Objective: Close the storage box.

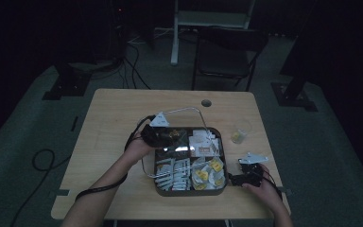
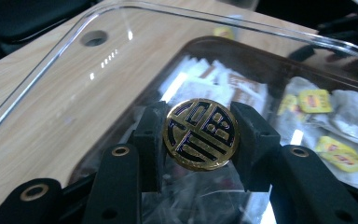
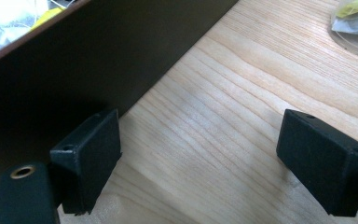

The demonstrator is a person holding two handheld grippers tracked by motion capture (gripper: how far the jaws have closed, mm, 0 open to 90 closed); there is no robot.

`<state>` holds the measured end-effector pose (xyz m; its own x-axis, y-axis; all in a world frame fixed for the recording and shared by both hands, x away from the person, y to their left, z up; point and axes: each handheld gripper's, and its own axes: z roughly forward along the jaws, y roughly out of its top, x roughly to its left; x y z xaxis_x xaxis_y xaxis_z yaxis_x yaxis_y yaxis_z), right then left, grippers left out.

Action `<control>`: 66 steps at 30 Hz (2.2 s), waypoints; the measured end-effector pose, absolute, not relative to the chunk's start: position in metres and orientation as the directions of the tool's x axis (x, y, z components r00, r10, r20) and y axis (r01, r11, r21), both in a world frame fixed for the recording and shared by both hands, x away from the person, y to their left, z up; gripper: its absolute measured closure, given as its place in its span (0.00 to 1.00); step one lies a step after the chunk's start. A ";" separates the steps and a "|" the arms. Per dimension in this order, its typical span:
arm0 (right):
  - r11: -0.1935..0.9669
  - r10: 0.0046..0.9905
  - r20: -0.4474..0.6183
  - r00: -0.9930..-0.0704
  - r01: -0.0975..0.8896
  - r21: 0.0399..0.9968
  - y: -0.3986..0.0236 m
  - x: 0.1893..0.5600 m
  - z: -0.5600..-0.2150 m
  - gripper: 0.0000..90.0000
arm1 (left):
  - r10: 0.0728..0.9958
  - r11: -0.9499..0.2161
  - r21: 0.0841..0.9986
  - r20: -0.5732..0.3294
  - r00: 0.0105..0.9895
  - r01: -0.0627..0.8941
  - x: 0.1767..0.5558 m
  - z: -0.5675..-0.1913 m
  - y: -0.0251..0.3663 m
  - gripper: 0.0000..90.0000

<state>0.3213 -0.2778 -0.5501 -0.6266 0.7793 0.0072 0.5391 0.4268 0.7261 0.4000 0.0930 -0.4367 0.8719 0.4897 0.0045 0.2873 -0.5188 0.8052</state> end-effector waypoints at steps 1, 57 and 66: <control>0.427 0.779 0.007 -0.627 0.539 0.726 -0.278 0.321 -0.550 0.15 | 0.490 -0.519 0.805 0.004 0.872 0.287 0.400 -0.437 0.093 0.66; 0.428 0.779 0.005 -0.627 0.538 0.726 -0.278 0.321 -0.550 0.15 | 0.329 -0.600 0.754 -0.071 0.942 0.266 0.387 -0.469 0.044 0.49; 0.428 0.779 0.005 -0.627 0.538 0.726 -0.278 0.321 -0.550 0.15 | 0.398 -0.563 0.769 -0.070 0.915 0.303 0.384 -0.466 0.060 0.17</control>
<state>0.3213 -0.2778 -0.5501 -0.6268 0.7792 0.0052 0.5381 0.4280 0.7261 0.3845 0.0600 -0.4665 0.9148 0.3978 -0.0697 0.3032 -0.5627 0.7690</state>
